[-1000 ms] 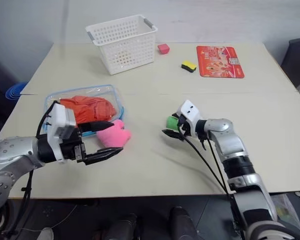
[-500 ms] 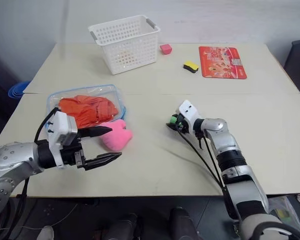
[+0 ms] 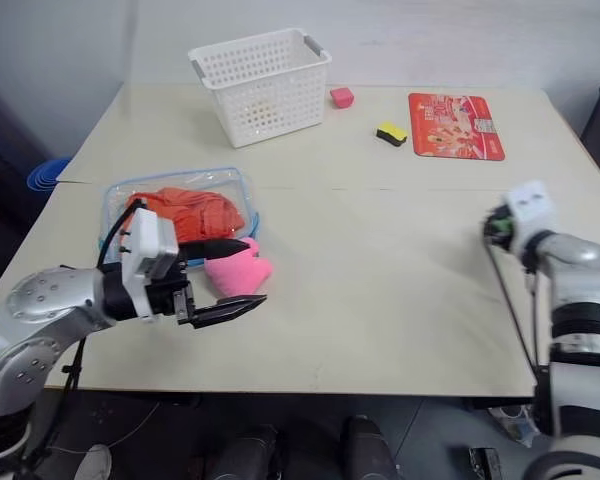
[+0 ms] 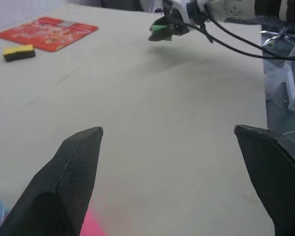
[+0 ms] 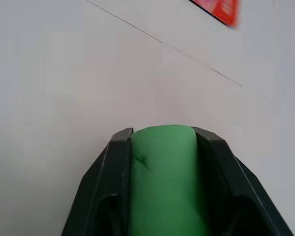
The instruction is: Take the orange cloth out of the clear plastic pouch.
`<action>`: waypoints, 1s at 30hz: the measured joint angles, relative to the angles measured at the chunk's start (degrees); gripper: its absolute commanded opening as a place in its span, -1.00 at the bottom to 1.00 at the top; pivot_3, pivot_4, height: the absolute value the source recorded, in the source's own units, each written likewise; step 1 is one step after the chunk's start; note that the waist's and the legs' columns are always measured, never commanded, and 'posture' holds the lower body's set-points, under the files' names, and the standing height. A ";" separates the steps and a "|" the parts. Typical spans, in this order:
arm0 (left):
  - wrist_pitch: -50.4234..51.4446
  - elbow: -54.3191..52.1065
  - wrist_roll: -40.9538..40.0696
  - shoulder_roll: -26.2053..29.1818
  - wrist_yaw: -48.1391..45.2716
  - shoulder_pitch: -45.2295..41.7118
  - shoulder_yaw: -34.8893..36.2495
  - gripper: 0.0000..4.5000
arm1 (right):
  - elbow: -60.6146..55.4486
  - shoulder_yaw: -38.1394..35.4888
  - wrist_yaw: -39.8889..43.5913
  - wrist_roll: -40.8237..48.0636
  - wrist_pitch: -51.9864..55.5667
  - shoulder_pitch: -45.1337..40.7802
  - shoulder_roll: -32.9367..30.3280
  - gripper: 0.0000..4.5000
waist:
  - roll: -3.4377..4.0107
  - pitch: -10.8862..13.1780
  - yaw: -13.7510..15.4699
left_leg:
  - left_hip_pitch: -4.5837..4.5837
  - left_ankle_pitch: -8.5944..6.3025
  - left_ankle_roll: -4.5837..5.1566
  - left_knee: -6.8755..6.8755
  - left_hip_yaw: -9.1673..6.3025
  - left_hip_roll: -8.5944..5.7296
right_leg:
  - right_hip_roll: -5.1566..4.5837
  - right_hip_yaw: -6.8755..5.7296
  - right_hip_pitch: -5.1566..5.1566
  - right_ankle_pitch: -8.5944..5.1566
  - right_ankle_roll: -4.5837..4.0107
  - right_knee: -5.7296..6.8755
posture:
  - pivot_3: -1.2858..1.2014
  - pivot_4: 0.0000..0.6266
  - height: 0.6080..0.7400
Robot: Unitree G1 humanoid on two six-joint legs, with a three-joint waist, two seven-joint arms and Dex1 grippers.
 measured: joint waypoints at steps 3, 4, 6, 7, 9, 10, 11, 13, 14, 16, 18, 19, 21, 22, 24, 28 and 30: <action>-0.81 1.53 0.59 -1.84 -1.03 -3.16 -2.38 1.00 | 3.98 -1.15 -3.43 -0.07 -0.69 0.98 0.16 -0.33 | -0.01 0.01 -1.36 | 0.12 0.04 0.01 0.02 0.30 0.07 | 0.08 0.22 0.01 0.00 0.00 0.08 | 0.03 -0.52 1.00; -1.10 2.12 0.92 -2.08 -1.35 -4.12 -3.12 1.00 | 4.95 -1.90 -4.15 0.20 -0.69 1.25 0.59 -0.33 | -0.01 0.01 -1.61 | 0.17 0.04 0.00 0.02 0.40 0.12 | 0.12 0.27 0.01 0.00 0.00 0.12 | 0.03 -0.52 1.00; -1.63 3.49 1.86 -2.86 -2.05 -6.15 -4.24 1.00 | 5.77 -3.10 -5.19 1.23 -0.76 1.26 1.44 -0.04 | -0.01 0.01 -2.07 | 0.28 0.07 -0.02 0.02 0.56 0.16 | 0.17 0.39 0.01 0.00 0.00 0.20 | 0.03 -0.52 1.00; -1.83 4.33 2.18 -3.26 -2.37 -6.96 -4.59 1.00 | 5.85 -3.92 -5.52 1.72 -0.62 1.16 1.81 0.07 | -0.01 0.01 -2.14 | 0.31 0.08 -0.03 0.02 0.56 0.18 | 0.20 0.39 0.02 0.00 0.01 0.23 | 0.03 -0.52 1.00; -2.34 5.78 3.18 -3.76 -3.14 -7.81 -5.52 1.00 | 5.91 -4.97 -5.87 2.78 -0.39 1.05 2.28 0.40 | -0.01 0.01 -2.15 | 0.31 0.08 -0.04 0.04 0.55 0.20 | 0.22 0.40 0.02 0.00 0.01 0.25 | 0.03 -0.52 1.00; -2.51 6.67 3.69 -3.80 -3.68 -8.13 -5.94 1.00 | 5.91 -5.36 -5.85 3.02 -0.28 0.98 2.39 0.58 | -0.01 0.01 -2.14 | 0.31 0.08 -0.04 0.04 0.55 0.20 | 0.21 0.40 0.02 0.00 0.01 0.26 | 0.03 -0.52 1.00; -2.74 7.27 4.26 -3.82 -4.22 -8.29 -6.21 1.00 | 5.90 -5.67 -5.81 3.32 -0.24 0.90 2.58 0.71 | -0.01 0.01 -2.14 | 0.30 0.08 -0.04 0.05 0.54 0.20 | 0.22 0.40 0.02 0.01 0.01 0.25 | 0.03 -0.52 1.00; -3.02 8.26 4.86 -3.83 -5.23 -8.51 -6.61 1.00 | 5.89 -6.31 -5.57 3.53 -0.19 0.79 2.62 0.99 | -0.01 0.01 -2.11 | 0.30 0.08 -0.03 0.05 0.53 0.20 | 0.20 0.40 0.02 0.01 0.02 0.24 | 0.03 -0.52 1.00; -3.06 8.56 5.18 -3.84 -5.57 -8.51 -6.70 1.00 | 5.89 -6.45 -5.46 3.57 -0.15 0.68 2.62 0.99 | -0.01 0.01 -2.09 | 0.29 0.08 -0.03 0.05 0.51 0.20 | 0.20 0.39 0.01 0.01 0.02 0.24 | 0.03 -0.52 1.00; -3.10 8.75 5.51 -3.98 -5.98 -8.51 -6.80 1.00 | 5.88 -6.58 -4.76 3.93 -0.08 0.63 2.62 0.99 | -0.01 0.01 -2.02 | 0.28 0.08 -0.03 0.05 0.50 0.20 | 0.19 0.39 0.01 0.01 0.02 0.23 | 0.03 -0.52 1.00; -3.10 8.72 5.67 -4.06 -6.11 -8.51 -6.80 1.00 | 5.60 -6.58 -3.69 4.12 -0.07 0.61 2.62 0.99 | -0.01 0.01 -1.85 | 0.27 0.08 -0.03 0.05 0.50 0.20 | 0.19 0.39 0.00 0.01 0.02 0.23 | 0.03 -0.52 1.00; -3.10 8.62 5.77 -4.05 -6.04 -8.47 -6.78 1.00 | 5.16 -6.58 -2.95 4.19 -0.09 0.54 2.61 0.99 | -0.01 0.01 -1.76 | 0.27 0.08 -0.03 0.05 0.50 0.19 | 0.19 0.39 0.00 0.01 0.02 0.23 | 0.03 -0.52 1.00; -3.06 7.97 6.22 -3.42 -5.53 -7.71 -5.95 1.00 | 1.58 -6.57 0.76 5.47 0.60 0.37 2.62 0.99 | 0.01 0.01 -1.79 | 0.23 0.08 -0.03 0.05 0.53 0.19 | 0.19 0.41 -0.06 0.01 0.02 0.24 | 0.03 -0.52 1.00; -3.00 7.27 6.75 -1.88 -4.97 -6.40 -4.88 1.00 | -3.55 -6.45 4.87 7.15 1.77 0.41 2.84 0.99 | 0.04 0.03 -2.07 | 0.20 0.08 -0.04 0.04 0.55 0.22 | 0.21 0.44 -0.12 0.01 0.02 0.28 | 0.03 -0.52 1.00; -3.15 6.57 9.05 1.06 -4.00 -4.12 -3.03 1.00 | -15.36 -6.12 12.44 11.20 5.05 1.12 3.22 0.99 | 0.06 0.04 -2.31 | 0.20 0.07 -0.10 0.03 0.50 0.30 | 0.26 0.40 -0.18 0.01 0.02 0.44 | 0.03 -0.52 1.00; -6.19 7.37 20.13 11.61 -1.98 6.38 0.50 1.00 | -47.10 -0.71 27.08 23.58 16.81 7.07 4.67 0.99 | 0.07 0.03 -2.20 | 0.21 0.05 -0.38 -0.07 0.12 0.56 | 0.47 0.21 -0.21 -0.02 -0.03 0.58 | 0.03 -0.52 1.00; -8.49 8.36 25.71 15.16 -1.21 12.72 3.39 1.00 | -57.58 3.43 32.63 29.05 22.77 9.18 5.27 0.99 | 0.06 0.04 -1.24 | 0.11 0.04 -0.37 -0.07 0.08 0.53 | 0.41 0.20 -0.23 -0.04 -0.10 0.41 | 0.03 -0.52 1.00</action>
